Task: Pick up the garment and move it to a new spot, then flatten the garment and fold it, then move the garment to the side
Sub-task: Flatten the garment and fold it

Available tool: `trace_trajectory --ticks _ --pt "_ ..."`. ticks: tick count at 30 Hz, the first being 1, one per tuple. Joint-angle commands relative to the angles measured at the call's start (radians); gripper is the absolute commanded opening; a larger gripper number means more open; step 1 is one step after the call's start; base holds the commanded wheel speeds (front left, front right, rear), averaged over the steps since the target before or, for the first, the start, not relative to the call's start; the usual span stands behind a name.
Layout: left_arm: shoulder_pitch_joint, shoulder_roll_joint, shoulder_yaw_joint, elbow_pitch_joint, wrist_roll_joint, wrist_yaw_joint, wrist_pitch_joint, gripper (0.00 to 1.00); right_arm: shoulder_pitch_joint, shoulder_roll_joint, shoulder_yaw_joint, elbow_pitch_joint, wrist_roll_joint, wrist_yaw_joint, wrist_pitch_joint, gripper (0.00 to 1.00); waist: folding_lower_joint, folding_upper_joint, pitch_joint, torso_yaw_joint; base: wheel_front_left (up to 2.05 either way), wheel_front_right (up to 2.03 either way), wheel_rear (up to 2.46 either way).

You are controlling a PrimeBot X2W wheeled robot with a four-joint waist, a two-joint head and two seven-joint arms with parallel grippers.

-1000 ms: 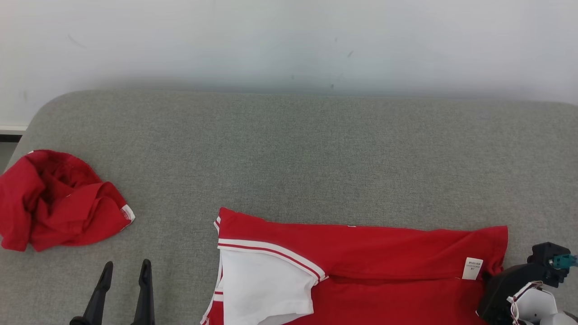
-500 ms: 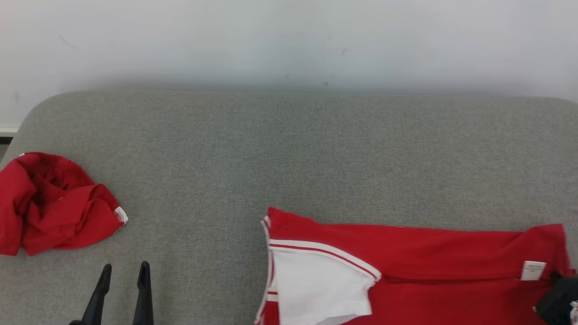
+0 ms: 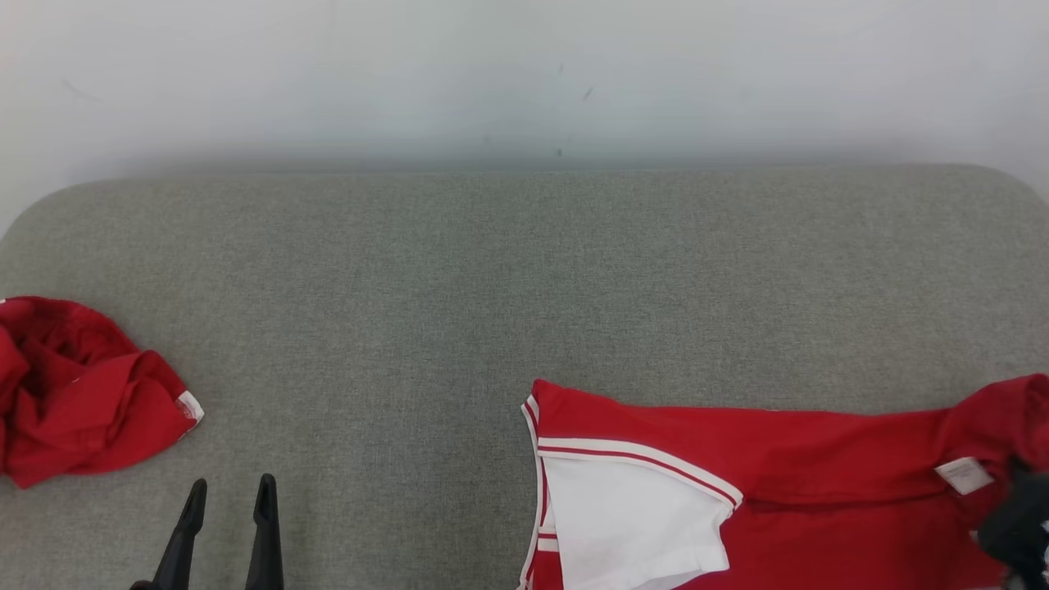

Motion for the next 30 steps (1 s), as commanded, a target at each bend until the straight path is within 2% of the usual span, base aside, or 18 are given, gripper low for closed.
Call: trace_trajectory --ticks 1,8,13,20,21,30 --pt "-0.006 -0.006 0.001 0.003 0.002 -0.005 -0.003 1.0 0.014 0.0 0.038 -0.007 0.035 -0.002 0.01 0.0 -0.0001 -0.0001 -0.002 -0.002 0.0 0.0 0.0" --pt "-0.007 -0.013 -0.007 0.012 0.004 -0.006 -0.003 1.0 0.089 0.0 0.344 -0.064 0.214 -0.002 0.052 0.0 -0.0001 -0.0001 -0.006 0.001 0.0 0.0 0.0" --pt "-0.004 -0.014 -0.014 0.014 0.002 -0.007 -0.003 1.0 0.118 -0.001 0.508 -0.097 0.289 -0.002 0.057 0.0 -0.0001 -0.0001 -0.012 0.014 0.0 0.0 0.0" --pt "0.004 -0.008 -0.022 0.019 -0.006 -0.008 -0.003 1.0 0.092 -0.001 0.69 -0.068 0.357 -0.002 0.046 0.0 -0.0001 -0.0001 -0.024 0.032 0.0 0.0 0.0" --pt "0.004 -0.008 -0.022 0.019 -0.006 -0.008 -0.003 1.0 0.092 -0.001 0.69 -0.068 0.357 -0.002 0.046 0.0 -0.0001 -0.0001 -0.024 0.032 0.0 0.0 0.0" --pt "0.001 -0.002 -0.039 0.032 -0.013 -0.005 -0.003 1.0 0.013 -0.001 0.861 0.083 0.427 -0.002 -0.004 0.0 -0.0001 -0.0001 -0.037 0.055 0.0 0.0 0.0"
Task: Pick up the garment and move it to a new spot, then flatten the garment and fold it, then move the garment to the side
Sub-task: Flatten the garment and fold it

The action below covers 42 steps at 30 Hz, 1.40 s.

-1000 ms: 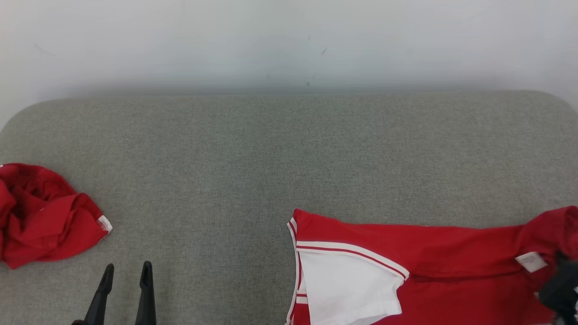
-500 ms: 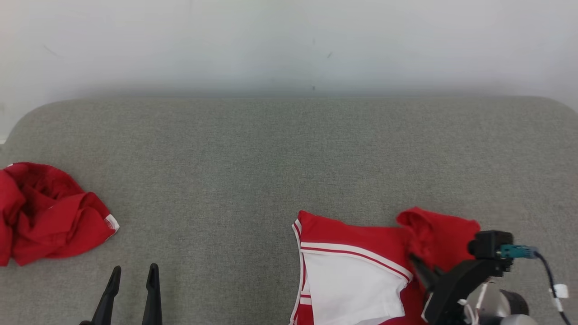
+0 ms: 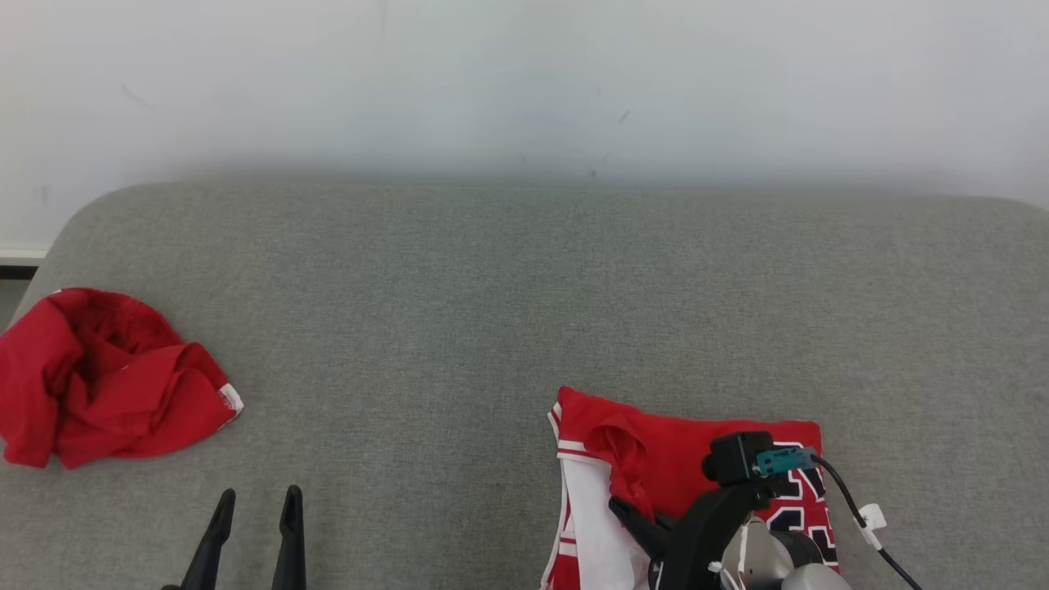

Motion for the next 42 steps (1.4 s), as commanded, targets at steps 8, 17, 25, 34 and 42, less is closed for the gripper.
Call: trace_trajectory --ticks 8,17,25,34,42 --pt "-0.003 0.005 -0.014 0.013 -0.008 -0.001 -0.003 1.0 -0.104 -0.001 0.064 0.174 0.049 -0.002 -0.086 0.0 0.0 0.0 -0.007 0.027 0.0 0.0 0.0" --pt "-0.016 0.007 -0.009 0.024 -0.016 -0.001 -0.003 1.0 -0.176 -0.001 0.153 0.258 0.163 -0.002 -0.153 1.0 0.0 0.0 -0.009 0.039 0.0 0.0 0.0" --pt "-0.016 -0.001 0.008 0.025 -0.012 -0.001 -0.003 1.0 -0.184 -0.002 0.083 0.144 0.174 -0.002 -0.193 1.0 0.0 0.0 -0.011 0.028 0.0 0.0 0.0" --pt "-0.015 -0.016 0.007 0.017 -0.004 0.0 -0.003 1.0 -0.033 0.0 -0.223 -0.043 -0.131 -0.002 -0.11 1.0 0.0 0.0 -0.01 0.022 0.0 0.0 0.0" --pt "-0.011 -0.021 0.007 0.004 -0.01 0.0 -0.003 1.0 0.14 -0.001 -0.264 -0.181 -0.251 -0.002 -0.026 0.24 0.0 0.0 0.009 0.018 0.0 0.0 0.0"
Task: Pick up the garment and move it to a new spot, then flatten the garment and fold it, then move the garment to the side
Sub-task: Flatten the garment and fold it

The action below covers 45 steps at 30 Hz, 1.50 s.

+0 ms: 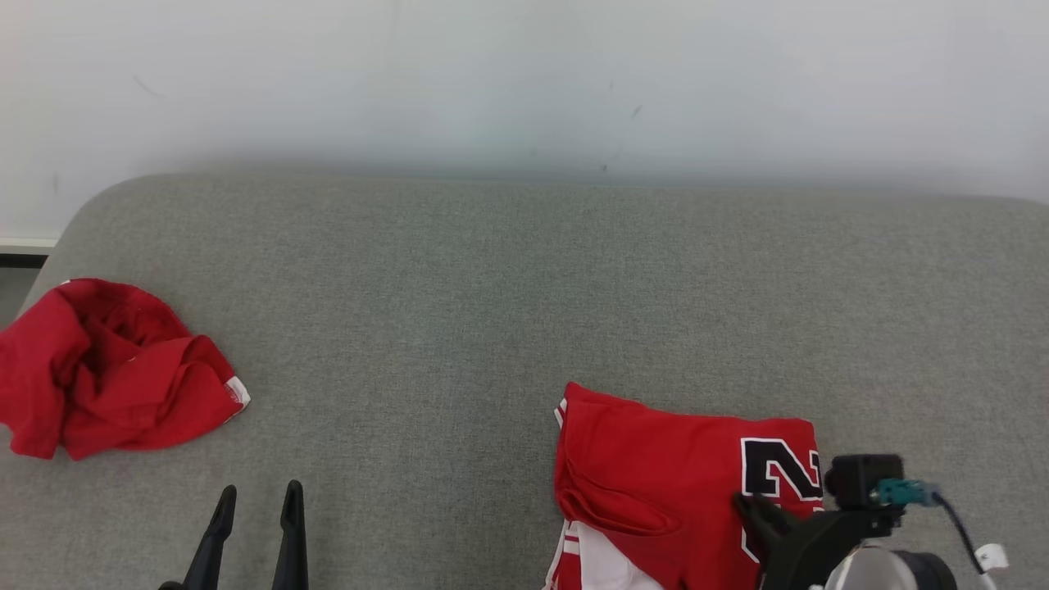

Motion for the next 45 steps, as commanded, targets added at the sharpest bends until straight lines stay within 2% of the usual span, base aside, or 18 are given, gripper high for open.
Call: trace_trajectory --ticks 1,7,14,18,21,24,27,30,33,34,35,40,45 --pt "-0.004 -0.002 0.005 -0.002 -0.006 0.001 -0.003 1.0 0.011 0.0 0.012 -0.003 -0.005 -0.002 0.0 0.01 0.0 0.0 0.005 -0.004 0.0 0.0 0.0" --pt "-0.017 0.004 0.006 -0.002 -0.011 0.001 -0.003 1.0 -0.016 0.0 0.124 0.061 -0.043 -0.002 -0.027 0.0 0.0 0.0 0.015 -0.015 0.0 0.0 0.0" --pt "-0.025 0.017 -0.006 0.008 -0.02 0.001 -0.003 1.0 -0.058 0.0 0.307 0.156 -0.019 -0.002 -0.065 0.0 0.0 0.0 0.01 -0.012 0.0 0.0 0.0" --pt "-0.015 0.022 -0.008 0.011 -0.024 0.001 -0.003 1.0 -0.065 -0.001 0.43 0.183 0.033 -0.002 -0.061 0.0 0.0 0.0 0.002 -0.008 0.0 0.0 0.0" --pt "-0.001 0.026 -0.007 0.008 -0.025 0.001 -0.003 1.0 -0.073 -0.001 0.539 0.177 0.124 -0.002 -0.067 0.0 0.0 0.0 -0.005 -0.007 0.0 0.0 0.0" --pt "0.012 0.028 -0.007 0.006 -0.024 0.001 -0.003 1.0 -0.076 -0.001 0.587 0.166 0.182 -0.002 -0.075 0.0 0.0 0.0 -0.013 -0.008 0.0 0.0 0.0" --pt "0.013 0.027 -0.004 0.003 -0.019 0.001 -0.003 1.0 -0.09 -0.001 0.579 0.146 0.202 -0.002 -0.083 0.0 0.0 0.0 -0.022 -0.012 0.0 0.0 0.0" --pt "0.028 0.023 0.002 -0.001 -0.012 0.001 -0.003 1.0 -0.085 -0.001 0.52 0.111 0.189 -0.002 -0.082 0.0 0.0 0.0 -0.029 -0.017 0.0 0.0 0.0" --pt "0.037 0.015 0.004 -0.007 -0.007 0.001 -0.003 1.0 -0.058 -0.007 0.442 0.087 0.089 -0.002 -0.055 0.0 0.0 0.0 -0.033 -0.022 0.0 0.0 0.0" --pt "0.037 0.015 0.004 -0.007 -0.007 0.001 -0.003 1.0 -0.058 -0.007 0.442 0.087 0.089 -0.002 -0.055 0.0 0.0 0.0 -0.033 -0.022 0.0 0.0 0.0" --pt "0.034 0.011 -0.001 -0.01 -0.007 0.001 -0.003 1.0 -0.032 -0.013 0.391 0.073 0.012 -0.002 -0.024 0.0 0.0 0.0 -0.032 -0.024 0.0 0.0 0.0" --pt "0.017 0.005 -0.01 -0.007 -0.005 0.001 -0.003 1.0 0.001 -0.018 0.338 0.05 -0.099 -0.002 0.02 0.0 0.0 0.0 -0.018 -0.025 0.0 0.0 0.0" --pt "-0.01 0.003 -0.017 0.003 -0.008 0.001 -0.003 1.0 -0.016 -0.013 0.348 0.1 -0.177 -0.002 0.011 0.0 0.0 0.0 0.011 -0.02 0.0 0.0 0.0"
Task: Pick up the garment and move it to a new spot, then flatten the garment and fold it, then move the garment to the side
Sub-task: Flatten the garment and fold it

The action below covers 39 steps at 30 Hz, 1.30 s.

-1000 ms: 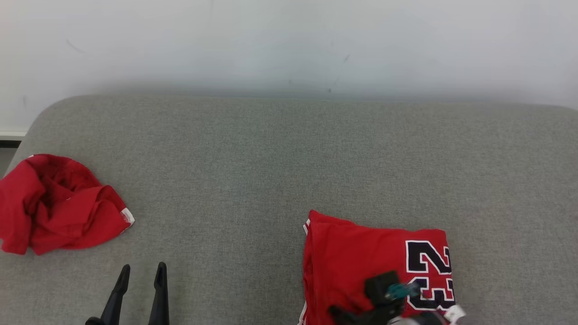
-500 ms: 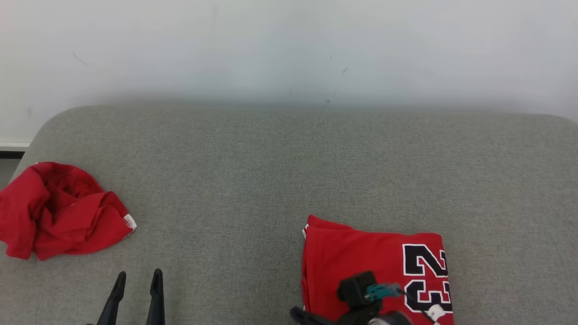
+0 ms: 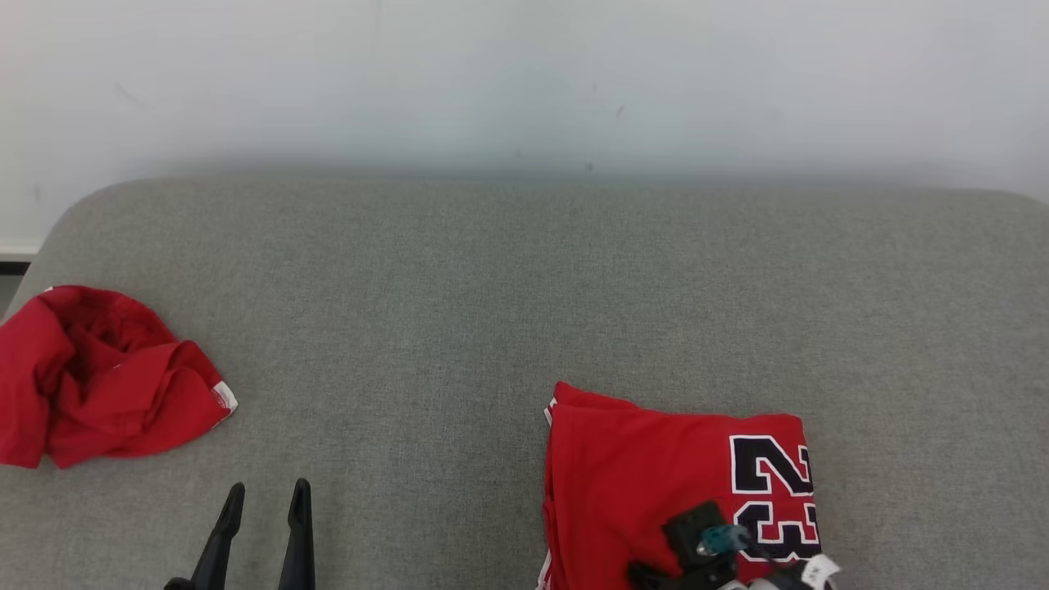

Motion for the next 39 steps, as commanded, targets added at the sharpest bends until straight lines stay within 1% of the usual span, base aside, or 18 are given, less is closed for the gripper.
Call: trace_trajectory --ticks 1,7,10,14,17,19,20,21,22,26,32,34,35,38,39 --pt "-0.018 -0.001 -0.003 0.007 0.0 0.001 -0.003 1.0 -0.017 0.008 0.019 0.025 -0.009 -0.002 -0.009 0.0 0.0 0.0 0.016 0.006 0.0 0.0 0.0" --pt "-0.056 0.004 -0.011 0.024 -0.009 0.001 -0.003 1.0 -0.077 0.016 0.114 0.156 0.034 -0.002 -0.062 0.0 0.0 0.0 0.042 0.028 0.0 0.0 0.0" --pt "-0.054 0.009 -0.013 0.027 -0.014 0.001 -0.003 1.0 -0.108 0.018 0.18 0.202 0.093 -0.002 -0.096 0.0 0.0 0.0 0.046 0.039 0.0 0.0 0.0" --pt "-0.044 0.013 -0.013 0.02 -0.016 0.001 -0.003 1.0 -0.138 0.017 0.259 0.225 0.191 0.0 -0.119 0.0 0.0 0.0 0.045 0.047 0.0 0.0 0.0" --pt "-0.032 0.017 -0.012 0.015 -0.02 0.001 -0.003 1.0 -0.154 0.016 0.284 0.209 0.28 0.0 -0.129 0.0 0.0 0.0 0.04 0.05 0.0 0.0 0.0" --pt "-0.022 0.019 -0.007 0.012 -0.021 0.001 -0.003 1.0 -0.155 0.017 0.281 0.191 0.332 0.0 -0.13 0.0 0.0 0.0 0.032 0.047 0.0 0.0 0.0" --pt "-0.02 0.02 -0.004 0.01 -0.023 0.001 -0.003 1.0 -0.151 0.017 0.273 0.177 0.355 0.0 -0.13 0.15 0.0 0.0 0.028 0.045 0.0 0.0 0.0" --pt "-0.015 0.021 0.0 0.007 -0.023 0.001 -0.003 1.0 -0.147 0.017 0.259 0.158 0.375 0.0 -0.136 0.47 0.0 0.0 0.023 0.042 0.0 0.0 0.0" --pt "-0.009 0.021 0.004 0.004 -0.023 0.001 -0.003 1.0 -0.142 0.016 0.24 0.134 0.392 0.0 -0.141 1.0 0.0 0.0 0.018 0.039 0.0 0.0 0.0" --pt "0.019 0.016 0.026 -0.006 -0.014 0.001 -0.003 1.0 -0.099 0.016 0.135 0.027 0.416 0.0 -0.171 1.0 0.0 0.0 -0.006 0.017 0.0 0.0 0.0" --pt "0.045 -0.003 0.042 -0.014 0.005 0.006 -0.003 1.0 -0.004 0.017 -0.065 -0.134 0.365 0.0 -0.204 1.0 0.0 0.0 -0.044 -0.014 0.0 0.0 0.0" --pt "0.05 -0.006 0.047 -0.012 0.008 0.007 -0.003 1.0 0.02 0.017 -0.129 -0.171 0.343 0.0 -0.235 1.0 0.0 0.0 -0.055 -0.023 0.0 0.0 0.0" --pt "0.05 -0.006 0.047 -0.012 0.008 0.007 -0.003 1.0 0.02 0.017 -0.129 -0.171 0.343 0.0 -0.235 1.0 0.0 0.0 -0.055 -0.023 0.0 0.0 0.0" --pt "0.055 -0.011 0.053 -0.007 0.018 0.009 -0.003 1.0 0.051 0.017 -0.222 -0.202 0.298 0.0 -0.31 1.0 0.0 0.0 -0.07 -0.036 0.0 0.0 0.0" --pt "0.055 -0.014 0.056 -0.005 0.021 0.01 -0.003 1.0 0.055 0.017 -0.236 -0.208 0.266 0.0 -0.335 1.0 0.0 0.0 -0.074 -0.04 0.0 0.0 0.0"
